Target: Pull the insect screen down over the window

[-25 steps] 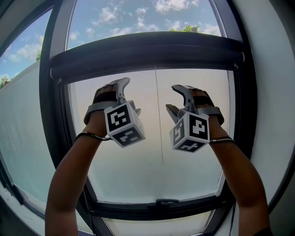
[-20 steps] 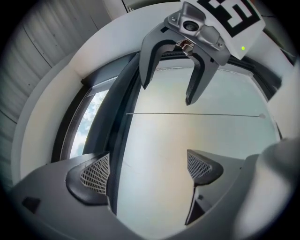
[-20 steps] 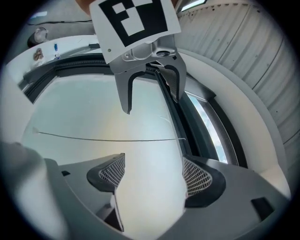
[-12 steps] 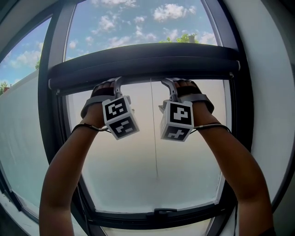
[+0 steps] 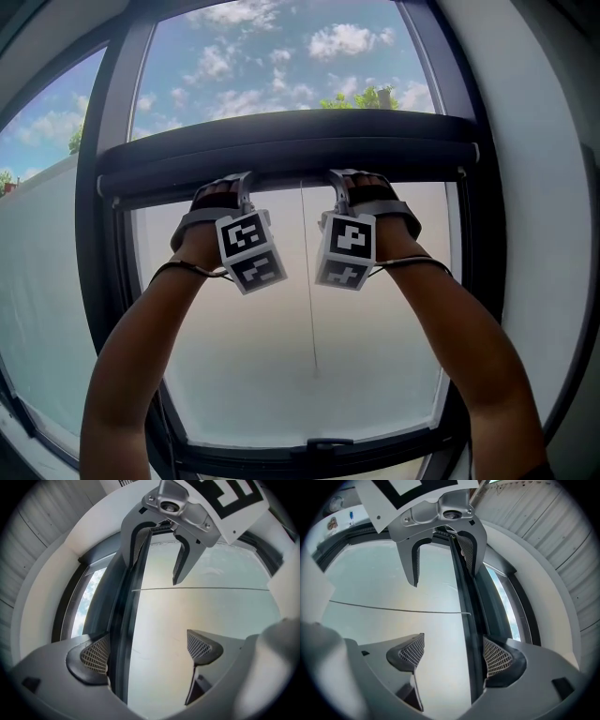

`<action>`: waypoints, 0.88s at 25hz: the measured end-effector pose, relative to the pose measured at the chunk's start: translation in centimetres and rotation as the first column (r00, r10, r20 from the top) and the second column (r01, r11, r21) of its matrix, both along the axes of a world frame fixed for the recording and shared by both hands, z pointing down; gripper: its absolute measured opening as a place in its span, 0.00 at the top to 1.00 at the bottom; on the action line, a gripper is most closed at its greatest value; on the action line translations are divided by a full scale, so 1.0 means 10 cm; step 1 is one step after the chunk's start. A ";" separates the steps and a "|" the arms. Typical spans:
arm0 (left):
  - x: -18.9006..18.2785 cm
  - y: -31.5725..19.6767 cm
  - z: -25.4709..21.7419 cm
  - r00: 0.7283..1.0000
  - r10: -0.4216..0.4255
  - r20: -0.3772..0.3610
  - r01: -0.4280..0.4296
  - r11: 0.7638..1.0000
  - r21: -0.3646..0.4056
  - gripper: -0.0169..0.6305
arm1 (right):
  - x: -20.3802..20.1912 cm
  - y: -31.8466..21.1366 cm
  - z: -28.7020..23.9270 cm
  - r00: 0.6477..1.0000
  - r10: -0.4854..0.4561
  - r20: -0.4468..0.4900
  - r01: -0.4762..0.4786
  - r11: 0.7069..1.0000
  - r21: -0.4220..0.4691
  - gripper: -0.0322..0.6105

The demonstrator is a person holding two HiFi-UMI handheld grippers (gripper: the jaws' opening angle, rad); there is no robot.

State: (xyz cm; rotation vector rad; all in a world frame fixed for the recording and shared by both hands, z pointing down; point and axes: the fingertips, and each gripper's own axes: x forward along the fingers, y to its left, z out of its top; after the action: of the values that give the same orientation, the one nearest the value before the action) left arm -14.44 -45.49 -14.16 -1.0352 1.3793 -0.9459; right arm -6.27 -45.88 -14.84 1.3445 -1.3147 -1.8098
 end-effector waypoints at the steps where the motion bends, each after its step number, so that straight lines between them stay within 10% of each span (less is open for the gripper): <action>1: 0.00 0.00 0.01 1.000 -0.007 0.001 0.007 1.000 0.000 0.21 | -0.01 -0.01 -0.01 1.000 0.002 0.001 -0.002 1.000 0.003 0.38; 22: -0.09 -0.29 0.00 0.995 -0.095 0.025 0.096 0.995 -0.037 0.21 | 0.00 -0.26 -0.02 0.980 0.161 -0.113 -0.165 0.986 -0.029 0.38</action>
State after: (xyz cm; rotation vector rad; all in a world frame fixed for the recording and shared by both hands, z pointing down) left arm -15.34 -48.40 -14.11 -0.9907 1.4065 -1.0556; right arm -6.29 -48.47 -15.05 1.2734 -1.1416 -1.7131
